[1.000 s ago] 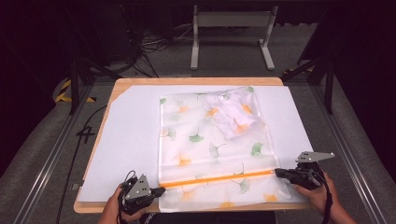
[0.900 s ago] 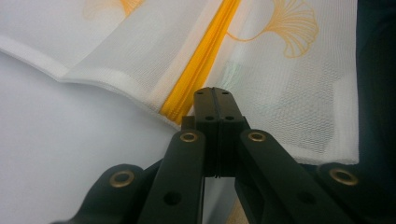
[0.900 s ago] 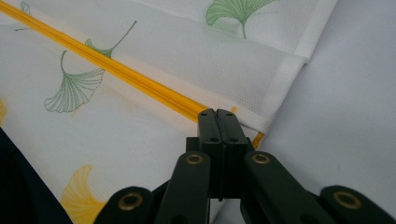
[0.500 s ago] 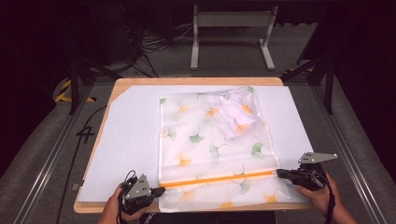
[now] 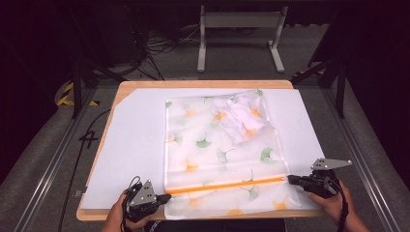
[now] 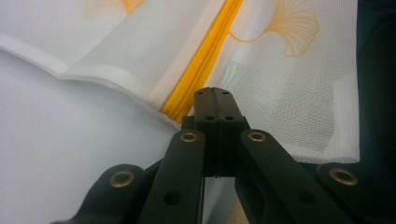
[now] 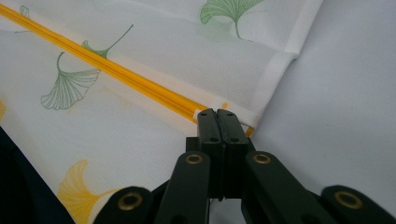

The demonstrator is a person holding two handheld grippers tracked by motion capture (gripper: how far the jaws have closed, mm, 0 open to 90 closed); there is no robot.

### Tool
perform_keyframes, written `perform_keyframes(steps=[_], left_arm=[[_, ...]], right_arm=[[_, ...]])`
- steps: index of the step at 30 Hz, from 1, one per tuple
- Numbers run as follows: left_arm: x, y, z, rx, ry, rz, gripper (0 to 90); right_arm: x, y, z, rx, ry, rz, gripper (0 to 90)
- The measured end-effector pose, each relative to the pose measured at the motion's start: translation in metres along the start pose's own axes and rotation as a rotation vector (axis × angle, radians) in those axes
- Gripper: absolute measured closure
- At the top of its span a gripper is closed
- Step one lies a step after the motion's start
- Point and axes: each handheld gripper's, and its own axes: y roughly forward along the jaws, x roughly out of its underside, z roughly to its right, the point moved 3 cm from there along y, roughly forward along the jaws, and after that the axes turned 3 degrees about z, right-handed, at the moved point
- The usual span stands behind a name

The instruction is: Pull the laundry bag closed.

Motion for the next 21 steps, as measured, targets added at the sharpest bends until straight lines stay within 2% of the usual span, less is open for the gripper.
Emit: perform_keyframes(steps=[5,8,9,11,15,17,21], left_arm=[[0.0,0.0,0.0,-0.001,0.006,-0.003,90.0],[0.0,0.0,0.0,0.001,0.001,-0.001,90.0],[0.0,0.0,-0.001,0.003,0.001,-0.001,90.0],[0.0,0.0,-0.001,0.005,-0.001,-0.002,90.0],[0.0,-0.001,0.0,0.002,-0.004,0.001,90.0],[0.0,-0.001,0.0,-0.001,0.005,0.006,90.0],[0.0,-0.004,-0.001,0.002,-0.008,0.023,90.0]], right_arm=[[0.001,-0.001,0.002,0.006,0.007,0.007,90.0],[0.003,-0.007,0.01,0.075,0.004,0.0,90.0],[0.006,-0.009,0.016,0.042,0.064,0.016,90.0],[0.008,-0.01,0.017,0.035,0.072,0.019,90.0],[0.006,-0.011,0.008,0.042,-0.008,0.035,90.0],[0.004,-0.011,0.007,0.051,-0.025,0.049,90.0],[0.001,-0.013,0.006,0.066,-0.044,0.062,90.0]])
